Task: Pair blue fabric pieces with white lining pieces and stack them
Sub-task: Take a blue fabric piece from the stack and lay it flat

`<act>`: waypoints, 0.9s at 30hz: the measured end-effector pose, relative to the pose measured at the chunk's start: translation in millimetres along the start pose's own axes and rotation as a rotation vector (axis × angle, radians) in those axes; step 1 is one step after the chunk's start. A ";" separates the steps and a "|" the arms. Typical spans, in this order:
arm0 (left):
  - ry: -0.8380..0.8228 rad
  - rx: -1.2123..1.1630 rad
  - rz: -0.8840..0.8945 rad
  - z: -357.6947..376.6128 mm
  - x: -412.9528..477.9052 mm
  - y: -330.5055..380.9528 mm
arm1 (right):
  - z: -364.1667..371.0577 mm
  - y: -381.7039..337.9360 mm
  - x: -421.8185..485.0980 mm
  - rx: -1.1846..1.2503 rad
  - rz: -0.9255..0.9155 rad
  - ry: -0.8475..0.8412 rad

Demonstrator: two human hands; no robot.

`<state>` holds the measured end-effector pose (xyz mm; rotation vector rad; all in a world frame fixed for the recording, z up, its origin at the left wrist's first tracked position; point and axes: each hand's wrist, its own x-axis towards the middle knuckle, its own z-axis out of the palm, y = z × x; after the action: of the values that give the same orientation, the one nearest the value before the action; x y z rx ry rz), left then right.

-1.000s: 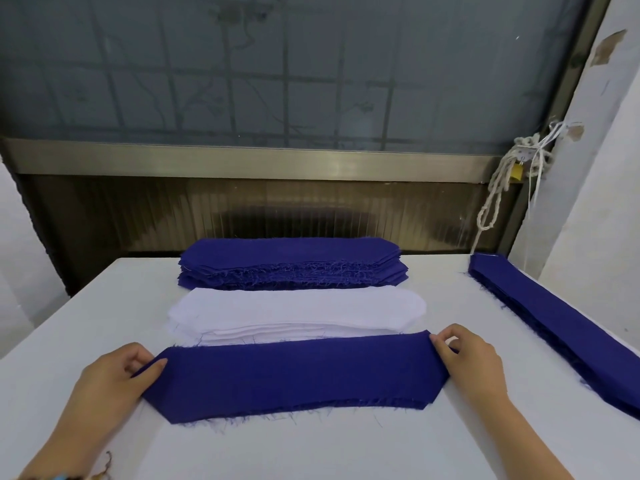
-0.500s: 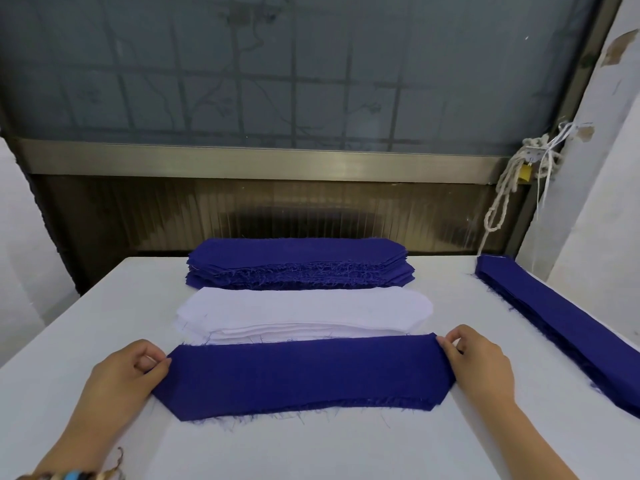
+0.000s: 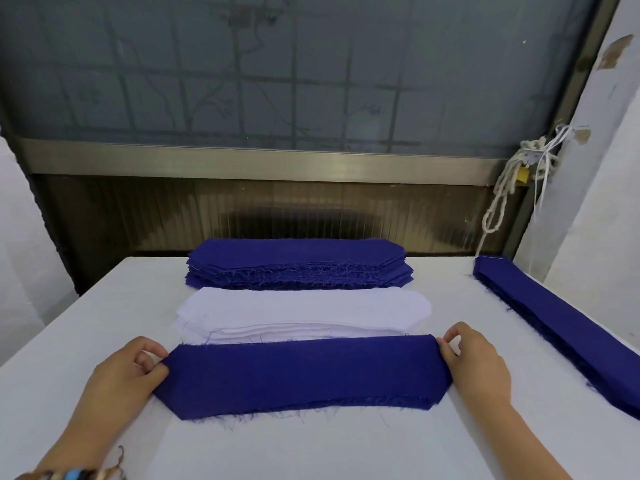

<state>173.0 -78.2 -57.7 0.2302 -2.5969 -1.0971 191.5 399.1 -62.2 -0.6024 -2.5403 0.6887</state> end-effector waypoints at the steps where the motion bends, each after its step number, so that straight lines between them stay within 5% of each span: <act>1: -0.005 0.003 0.004 -0.2 -0.2 0.4 | 0.4 -0.1 -0.3 -0.006 -0.019 0.010; 9: 0.076 -0.098 0.177 -1.6 -3.0 9.5 | -3.7 -6.5 -2.3 0.070 -0.325 0.026; 13: -0.130 -0.244 0.252 2.9 -4.1 14.9 | -5.9 -10.1 -8.7 0.217 -0.496 -0.182; 17: -0.322 -0.136 0.279 7.8 -5.9 12.4 | -5.6 -10.3 -8.8 0.211 -0.507 -0.329; 27: -0.399 -0.038 0.221 11.6 -1.9 27.4 | -5.3 -23.3 -2.6 0.097 -0.420 -0.440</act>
<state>170.0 -51.0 -46.0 -0.3102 -2.8476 -1.2093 189.5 381.5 -46.0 0.1400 -2.8719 0.8506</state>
